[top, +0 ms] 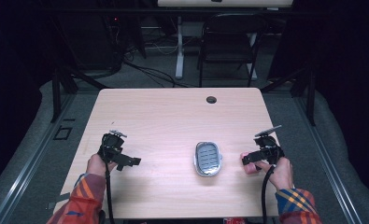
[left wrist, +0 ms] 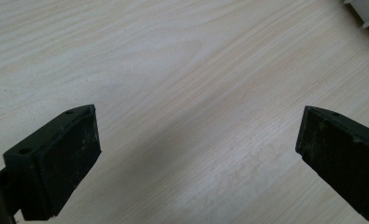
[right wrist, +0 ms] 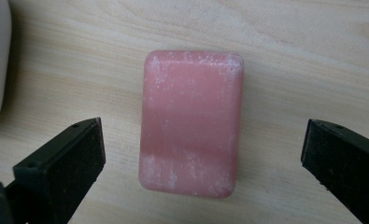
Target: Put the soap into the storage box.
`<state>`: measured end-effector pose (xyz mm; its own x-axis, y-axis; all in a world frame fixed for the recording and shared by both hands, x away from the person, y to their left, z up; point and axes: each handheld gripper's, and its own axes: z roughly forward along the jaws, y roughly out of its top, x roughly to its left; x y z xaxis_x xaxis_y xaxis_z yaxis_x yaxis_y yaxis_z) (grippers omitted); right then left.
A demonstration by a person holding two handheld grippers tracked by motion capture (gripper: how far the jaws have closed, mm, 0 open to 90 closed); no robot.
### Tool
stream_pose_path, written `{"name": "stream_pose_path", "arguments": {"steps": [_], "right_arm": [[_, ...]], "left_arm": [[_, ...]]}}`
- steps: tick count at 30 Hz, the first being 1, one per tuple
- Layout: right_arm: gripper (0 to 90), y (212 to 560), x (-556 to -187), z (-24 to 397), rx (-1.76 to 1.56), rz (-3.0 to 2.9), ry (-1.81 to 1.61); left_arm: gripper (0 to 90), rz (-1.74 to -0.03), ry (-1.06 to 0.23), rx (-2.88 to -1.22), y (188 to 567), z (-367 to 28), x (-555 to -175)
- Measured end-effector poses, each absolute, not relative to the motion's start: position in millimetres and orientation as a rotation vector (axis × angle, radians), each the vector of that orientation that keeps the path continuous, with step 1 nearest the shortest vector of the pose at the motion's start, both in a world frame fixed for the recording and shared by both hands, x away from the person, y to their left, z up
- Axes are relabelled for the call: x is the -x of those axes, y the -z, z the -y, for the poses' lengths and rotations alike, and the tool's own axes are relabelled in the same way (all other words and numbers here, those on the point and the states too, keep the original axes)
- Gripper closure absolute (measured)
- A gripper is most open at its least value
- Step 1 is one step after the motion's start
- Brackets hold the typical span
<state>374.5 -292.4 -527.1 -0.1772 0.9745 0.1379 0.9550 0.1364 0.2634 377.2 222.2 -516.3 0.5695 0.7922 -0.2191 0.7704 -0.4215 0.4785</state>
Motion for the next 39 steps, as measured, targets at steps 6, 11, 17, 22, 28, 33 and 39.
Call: {"name": "stream_pose_path", "arguments": {"steps": [6, 11, 17, 22, 28, 33, 39], "right_arm": [[2.4, 533, -381, 288, -1.997, -2.327, -0.427], [14.4, 534, -382, 285, -2.011, -2.335, -0.414], [17.1, 537, -383, 286, -2.015, -2.349, -0.406], [20.3, 538, -384, 284, -2.01, -2.353, -0.381], [24.6, 539, -384, 281, -1.977, -2.346, -0.334], [28.4, 541, -387, 276, -1.936, -2.381, -0.25], [35.6, 544, -388, 272, -1.934, -2.376, -0.255]], "left_arm": [[0.0, -1.243, -0.052, -2.268, 516, -223, -377], [0.0, -1.245, -0.051, -2.263, 517, -223, -378], [0.0, -1.244, -0.048, -2.263, 517, -223, -378], [0.0, -1.241, -0.048, -2.275, 516, -221, -377], [0.0, -1.242, -0.048, -2.273, 516, -221, -377], [0.0, -1.244, -0.045, -2.269, 517, -221, -377], [0.0, -1.247, -0.044, -2.268, 517, -222, -377]]}}
